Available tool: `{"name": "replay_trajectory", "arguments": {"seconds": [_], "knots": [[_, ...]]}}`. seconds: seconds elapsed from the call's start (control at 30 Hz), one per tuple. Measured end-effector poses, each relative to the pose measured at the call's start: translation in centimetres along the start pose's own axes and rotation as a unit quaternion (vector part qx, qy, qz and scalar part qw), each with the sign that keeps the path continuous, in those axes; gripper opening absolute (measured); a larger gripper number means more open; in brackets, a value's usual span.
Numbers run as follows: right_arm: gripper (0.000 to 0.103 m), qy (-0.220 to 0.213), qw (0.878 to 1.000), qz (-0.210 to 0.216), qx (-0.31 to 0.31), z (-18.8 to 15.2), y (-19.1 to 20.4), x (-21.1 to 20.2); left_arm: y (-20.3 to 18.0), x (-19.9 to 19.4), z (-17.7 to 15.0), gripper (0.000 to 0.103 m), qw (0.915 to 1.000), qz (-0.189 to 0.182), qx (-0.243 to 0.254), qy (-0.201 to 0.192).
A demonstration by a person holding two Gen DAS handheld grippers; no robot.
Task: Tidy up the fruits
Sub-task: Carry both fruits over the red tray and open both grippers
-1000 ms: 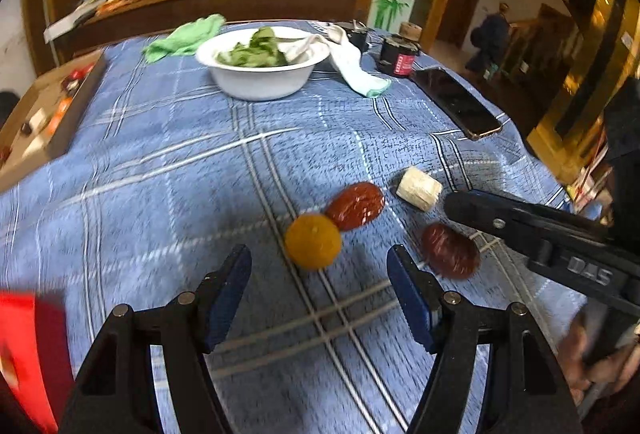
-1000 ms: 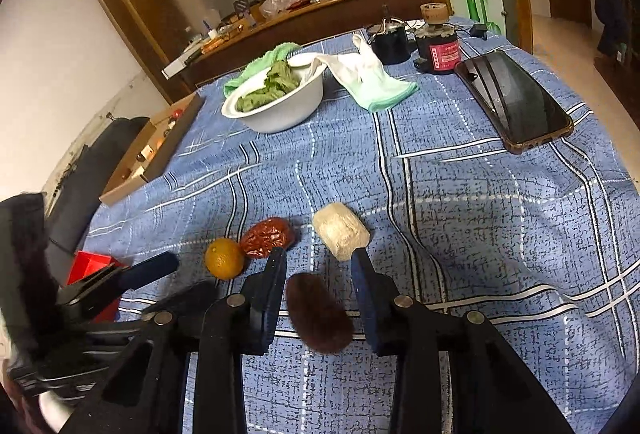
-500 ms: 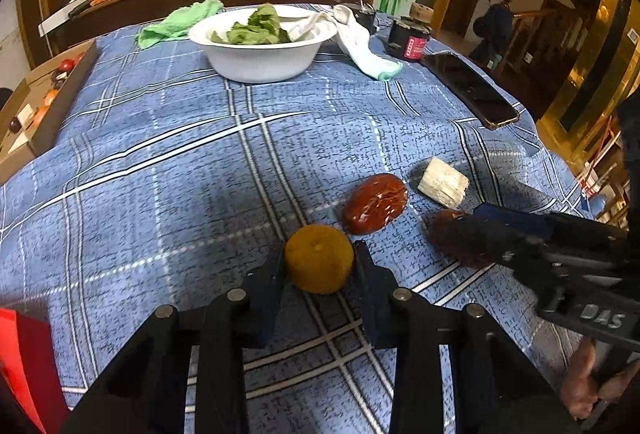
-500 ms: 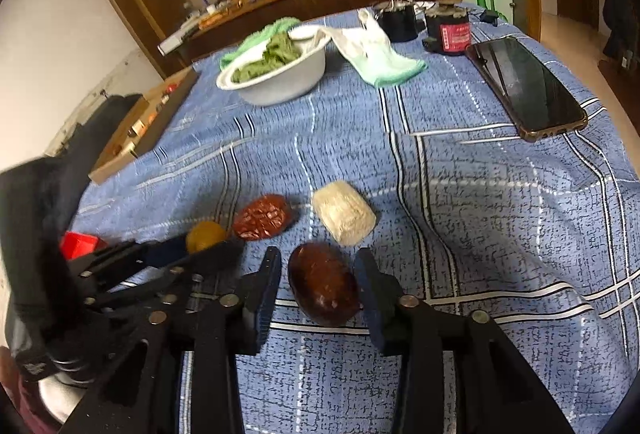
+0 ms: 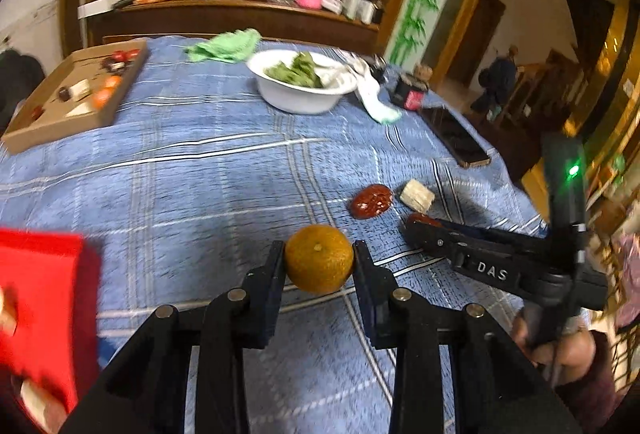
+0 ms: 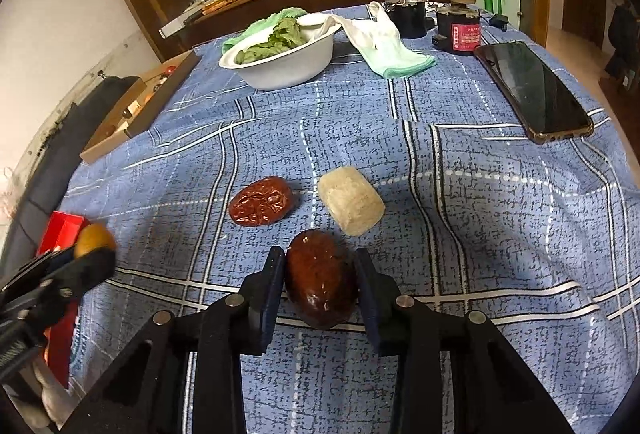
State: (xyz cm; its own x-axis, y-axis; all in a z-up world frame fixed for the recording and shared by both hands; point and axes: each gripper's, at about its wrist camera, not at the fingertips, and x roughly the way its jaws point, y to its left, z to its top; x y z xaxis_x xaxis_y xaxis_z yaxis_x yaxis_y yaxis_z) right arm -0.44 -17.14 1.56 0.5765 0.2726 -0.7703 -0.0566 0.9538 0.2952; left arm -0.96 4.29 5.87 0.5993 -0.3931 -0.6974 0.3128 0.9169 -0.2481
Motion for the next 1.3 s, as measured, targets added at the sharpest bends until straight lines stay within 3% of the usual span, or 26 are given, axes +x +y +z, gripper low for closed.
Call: {"name": "replay_trajectory", "arguments": {"seconds": [0.23, 0.4, 0.5, 0.7, 0.93, 1.17, 1.3], "knots": [[0.037, -0.016, 1.000, 0.018, -0.006, -0.4, 0.8, -0.6, 4.6, -6.5, -1.3, 0.032, 0.9961, 0.036, -0.060, -0.053], [0.036, -0.021, 1.000, 0.006, -0.013, -0.5, 1.7, -1.0, 10.3, -11.2, -3.1, 0.032, 0.9865, 0.084, -0.116, -0.079], [0.037, -0.018, 1.000, 0.021, -0.010, -0.9, 3.1, -1.9, 13.6, -13.1, -4.2, 0.032, 0.9789, 0.112, -0.147, -0.088], [0.037, -0.013, 0.995, 0.067, -0.068, -1.4, 10.6, -3.7, 18.2, -14.5, -6.4, 0.032, 0.9656, 0.151, -0.196, -0.081], [0.038, 0.015, 0.980, 0.124, -0.157, -3.1, 21.9, -3.0, 20.4, -14.4, -8.3, 0.032, 0.9598, 0.169, -0.217, -0.057], [0.038, 0.048, 0.968, 0.143, -0.202, -4.8, 29.6, 0.0, 21.5, -14.4, -9.0, 0.032, 0.9589, 0.152, -0.234, -0.053], [0.038, 0.055, 0.964, 0.129, -0.225, -5.3, 32.3, 2.1, 22.0, -15.5, -9.1, 0.036, 0.9572, 0.142, -0.242, -0.070]]}}
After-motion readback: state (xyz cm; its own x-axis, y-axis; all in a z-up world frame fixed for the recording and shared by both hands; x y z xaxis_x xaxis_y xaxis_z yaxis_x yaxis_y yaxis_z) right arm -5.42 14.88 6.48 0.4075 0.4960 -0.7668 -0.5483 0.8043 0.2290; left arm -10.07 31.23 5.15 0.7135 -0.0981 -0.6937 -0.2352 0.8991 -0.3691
